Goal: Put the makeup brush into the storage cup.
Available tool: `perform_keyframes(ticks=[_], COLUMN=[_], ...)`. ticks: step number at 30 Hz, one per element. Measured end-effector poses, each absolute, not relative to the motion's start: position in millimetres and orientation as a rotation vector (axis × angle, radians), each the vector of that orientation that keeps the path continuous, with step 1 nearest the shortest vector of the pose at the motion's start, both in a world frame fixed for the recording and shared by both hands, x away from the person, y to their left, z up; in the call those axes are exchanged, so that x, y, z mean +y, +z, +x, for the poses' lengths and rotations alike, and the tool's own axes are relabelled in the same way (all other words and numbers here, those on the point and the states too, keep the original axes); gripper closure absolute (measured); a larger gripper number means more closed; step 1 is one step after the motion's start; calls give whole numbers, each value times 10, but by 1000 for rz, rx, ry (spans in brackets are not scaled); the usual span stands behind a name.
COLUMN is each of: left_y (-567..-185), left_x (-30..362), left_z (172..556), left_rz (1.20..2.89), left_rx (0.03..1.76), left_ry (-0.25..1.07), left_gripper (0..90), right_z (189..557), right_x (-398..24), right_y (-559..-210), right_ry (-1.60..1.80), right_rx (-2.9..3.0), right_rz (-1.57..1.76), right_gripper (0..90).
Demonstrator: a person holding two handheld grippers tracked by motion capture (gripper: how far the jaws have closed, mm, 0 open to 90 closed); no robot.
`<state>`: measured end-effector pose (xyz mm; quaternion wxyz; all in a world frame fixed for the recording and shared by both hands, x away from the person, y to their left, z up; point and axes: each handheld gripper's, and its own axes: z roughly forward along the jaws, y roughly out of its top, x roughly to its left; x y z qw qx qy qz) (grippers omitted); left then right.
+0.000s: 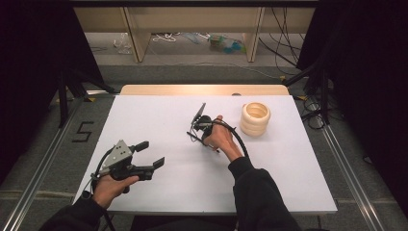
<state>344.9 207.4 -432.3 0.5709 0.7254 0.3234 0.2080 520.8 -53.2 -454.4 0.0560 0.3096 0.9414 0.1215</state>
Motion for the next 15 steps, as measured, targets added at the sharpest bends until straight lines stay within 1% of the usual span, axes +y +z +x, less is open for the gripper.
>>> perform_keyframes(ticks=[6, 10, 15], left_y=[-4330, -4327, -4330], left_x=[2067, 2067, 2065], left_z=[3448, 3445, 3444], left_rz=[1702, 1702, 1704], left_rx=[771, 770, 770], left_ry=[483, 483, 480], left_gripper=[161, 161, 161], right_z=[5142, 5030, 4837], right_x=[-579, -575, -577], right_y=[-4423, -4304, -4167], right_ry=[410, 453, 522], right_rx=[2844, 2842, 2887], right_rz=[873, 832, 705], right_gripper=[841, 841, 840])
